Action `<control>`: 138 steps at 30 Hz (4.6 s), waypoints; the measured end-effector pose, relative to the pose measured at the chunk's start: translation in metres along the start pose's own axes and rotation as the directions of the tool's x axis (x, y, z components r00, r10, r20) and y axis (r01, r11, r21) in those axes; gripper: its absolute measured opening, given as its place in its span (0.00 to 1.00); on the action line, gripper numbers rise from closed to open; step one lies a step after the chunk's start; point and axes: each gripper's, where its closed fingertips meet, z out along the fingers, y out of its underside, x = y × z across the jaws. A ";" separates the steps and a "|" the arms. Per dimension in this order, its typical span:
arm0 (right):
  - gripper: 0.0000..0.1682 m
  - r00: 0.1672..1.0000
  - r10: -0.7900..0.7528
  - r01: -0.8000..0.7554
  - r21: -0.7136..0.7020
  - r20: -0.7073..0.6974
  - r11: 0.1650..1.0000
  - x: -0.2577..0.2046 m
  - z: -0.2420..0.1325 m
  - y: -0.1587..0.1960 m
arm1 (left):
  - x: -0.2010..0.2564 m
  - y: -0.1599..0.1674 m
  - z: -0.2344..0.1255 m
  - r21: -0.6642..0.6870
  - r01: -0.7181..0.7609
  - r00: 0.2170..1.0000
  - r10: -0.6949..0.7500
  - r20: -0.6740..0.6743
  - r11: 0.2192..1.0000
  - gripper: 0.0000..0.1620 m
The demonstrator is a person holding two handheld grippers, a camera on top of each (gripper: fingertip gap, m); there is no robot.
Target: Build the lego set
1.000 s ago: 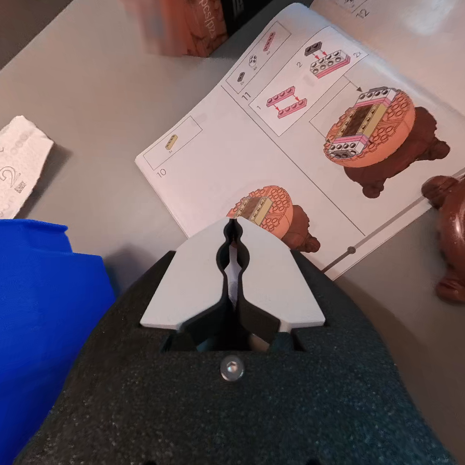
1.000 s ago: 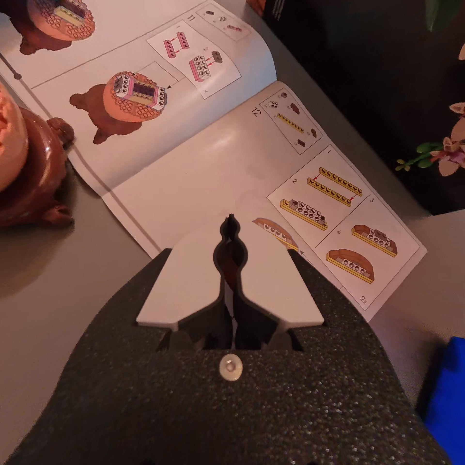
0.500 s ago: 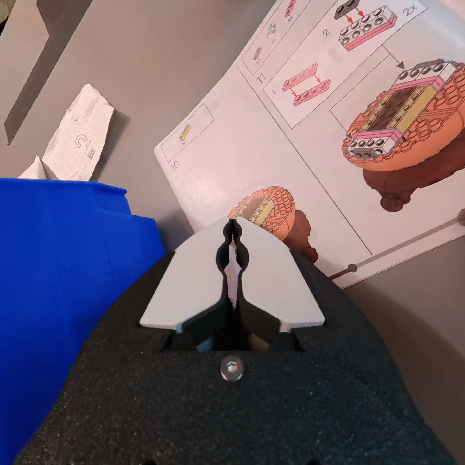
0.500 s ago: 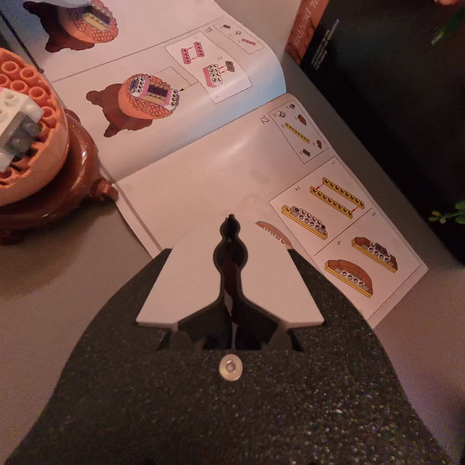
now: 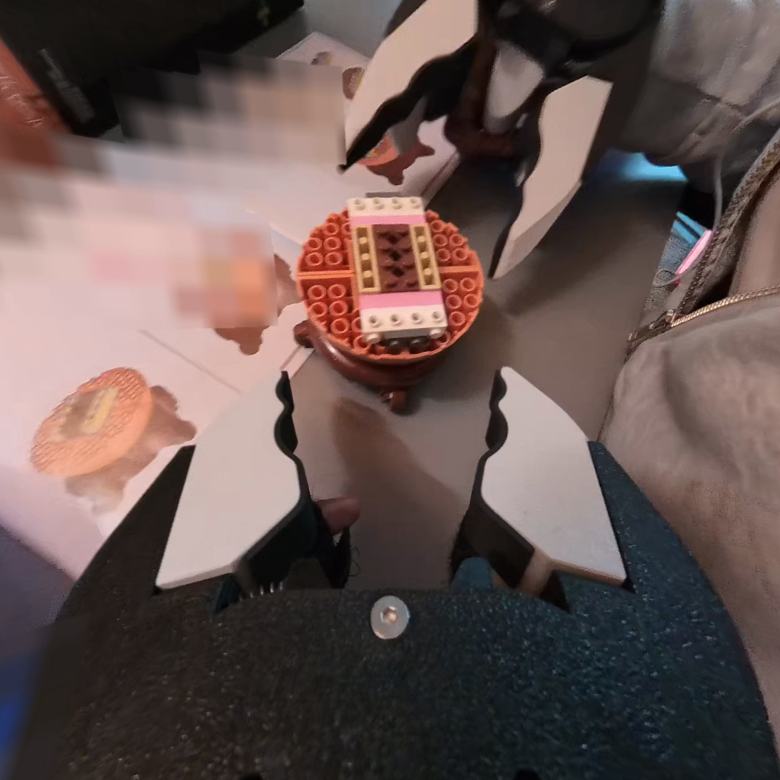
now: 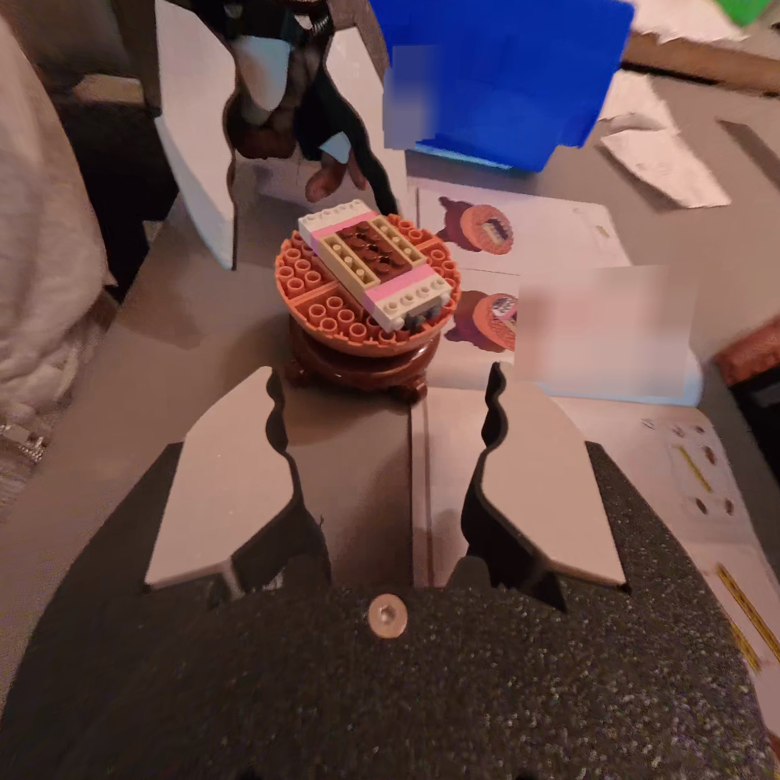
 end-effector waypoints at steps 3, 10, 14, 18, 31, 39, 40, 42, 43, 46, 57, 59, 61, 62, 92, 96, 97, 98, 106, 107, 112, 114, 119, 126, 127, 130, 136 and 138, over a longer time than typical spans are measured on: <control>0.49 0.995 0.005 -0.001 -0.036 0.098 0.999 -0.007 0.014 -0.002 | 0.006 0.001 0.014 -0.019 -0.044 0.999 0.045 0.011 0.999 0.55; 0.39 1.000 -0.005 0.005 -0.026 -0.002 1.000 -0.002 0.026 -0.021 | -0.010 -0.007 0.004 0.005 -0.087 0.991 0.086 0.098 0.996 0.40; 0.39 0.996 -0.059 0.056 -0.038 -0.060 0.998 0.020 0.036 -0.046 | -0.032 -0.013 -0.017 -0.052 -0.094 0.982 0.101 0.161 0.994 0.39; 0.39 0.991 -0.129 0.127 -0.052 -0.043 0.991 0.058 0.057 -0.060 | -0.074 -0.015 -0.028 -0.135 -0.037 0.967 0.069 0.245 0.990 0.36; 0.40 0.981 -0.076 0.084 -0.041 0.176 0.996 0.089 0.091 -0.033 | -0.119 0.004 -0.009 -0.158 0.140 0.910 -0.065 0.408 0.977 0.38; 0.52 0.996 0.092 -0.088 0.124 -0.021 0.988 0.079 -0.003 -0.065 | -0.083 -0.018 -0.037 -0.110 0.083 0.882 -0.022 0.471 0.990 0.56; 0.52 0.992 0.112 -0.100 0.176 -0.062 0.979 0.073 -0.021 -0.067 | -0.073 -0.021 -0.037 -0.085 0.067 0.892 -0.022 0.451 0.994 0.53; 0.46 0.973 0.154 -0.111 0.233 -0.173 0.966 0.062 -0.053 -0.057 | -0.050 -0.030 -0.028 -0.021 0.024 0.924 -0.014 0.383 0.999 0.36; 0.45 0.958 0.178 -0.122 0.239 -0.227 0.963 0.056 -0.065 -0.046 | -0.041 -0.036 -0.021 0.015 -0.002 0.934 -0.003 0.357 1.000 0.24; 0.24 0.888 0.239 -0.186 0.168 -0.393 0.968 0.046 -0.091 -0.007 | -0.031 -0.053 0.005 0.076 -0.076 0.936 0.045 0.349 0.994 0.02; 0.01 0.530 0.444 -0.422 0.230 -0.722 0.877 0.067 -0.132 0.061 | -0.038 -0.089 0.097 0.044 -0.127 0.923 0.101 0.372 0.991 0.01; 0.00 0.544 0.467 -0.448 0.229 -0.697 0.864 0.066 -0.127 0.068 | -0.038 -0.080 0.102 0.013 -0.114 0.929 0.102 0.355 0.993 0.01; 0.00 0.541 0.455 -0.453 0.211 -0.707 0.866 0.068 -0.128 0.072 | -0.041 -0.071 0.104 -0.004 -0.074 0.933 0.070 0.352 0.997 0.01; 0.00 0.531 0.447 -0.462 0.197 -0.720 0.865 0.070 -0.130 0.076 | -0.044 -0.066 0.105 -0.020 -0.046 0.935 0.050 0.351 0.999 0.00; 0.02 0.589 0.377 -0.575 -0.042 -0.715 0.817 0.064 -0.107 0.105 | -0.051 -0.048 0.111 -0.073 0.026 0.943 0.000 0.334 0.997 0.00; 0.05 0.647 0.456 -0.437 0.193 -0.611 0.879 0.060 -0.136 0.034 | -0.051 -0.048 0.111 -0.072 0.030 0.944 -0.005 0.330 0.997 0.00; 0.06 0.666 0.446 -0.405 0.212 -0.598 0.889 0.057 -0.155 0.016 | -0.051 -0.048 0.111 -0.071 0.033 0.945 -0.008 0.328 0.997 0.00; 0.08 0.695 0.417 -0.365 0.213 -0.586 0.907 0.052 -0.175 -0.002 | -0.051 -0.048 0.111 -0.071 0.035 0.946 -0.010 0.325 0.997 0.00; 0.12 0.951 -0.138 -0.041 -0.558 -0.275 0.829 0.079 -0.329 0.079 | -0.051 -0.048 0.111 -0.074 0.018 0.952 0.006 0.307 0.997 0.00; 0.11 0.975 -0.112 -0.023 -0.588 -0.191 0.809 0.084 -0.330 0.105 | -0.051 -0.048 0.111 -0.074 0.018 0.952 0.005 0.306 0.997 0.00; 0.08 0.997 0.002 0.061 -0.773 0.080 0.632 0.086 -0.325 0.202 | -0.051 -0.048 0.111 -0.072 0.023 0.953 0.000 0.302 0.997 0.00; 0.08 0.996 0.010 0.060 -0.761 0.086 0.646 0.089 -0.321 0.208 | -0.051 -0.048 0.110 -0.072 0.026 0.954 -0.003 0.300 0.997 0.00; 0.09 0.994 0.019 0.075 -0.800 0.108 0.595 0.091 -0.321 0.225 | -0.051 -0.048 0.110 -0.070 0.032 0.955 -0.010 0.295 0.997 0.00; 0.04 0.997 -0.007 0.066 -0.835 0.074 0.547 0.098 -0.331 0.218 | -0.051 -0.048 0.110 -0.067 0.043 0.958 -0.022 0.287 0.997 0.00; 0.04 0.999 -0.018 0.032 -0.839 0.026 0.544 0.103 -0.335 0.208 | -0.051 -0.048 0.110 -0.067 0.042 0.958 -0.021 0.288 0.997 0.00; 0.04 0.992 -0.090 -0.023 -0.849 -0.084 0.528 0.114 -0.344 0.164 | -0.051 -0.048 0.110 -0.067 0.041 0.957 -0.020 0.288 0.997 0.00; 0.04 0.945 -0.265 0.015 -0.781 -0.194 0.625 0.113 -0.288 0.047 | -0.051 -0.048 0.110 -0.058 0.072 0.963 -0.054 0.263 0.996 0.00; 0.04 0.937 -0.324 0.145 -0.702 -0.129 0.697 0.104 -0.236 0.014 | -0.051 -0.048 0.110 -0.054 0.090 0.966 -0.074 0.250 0.995 0.00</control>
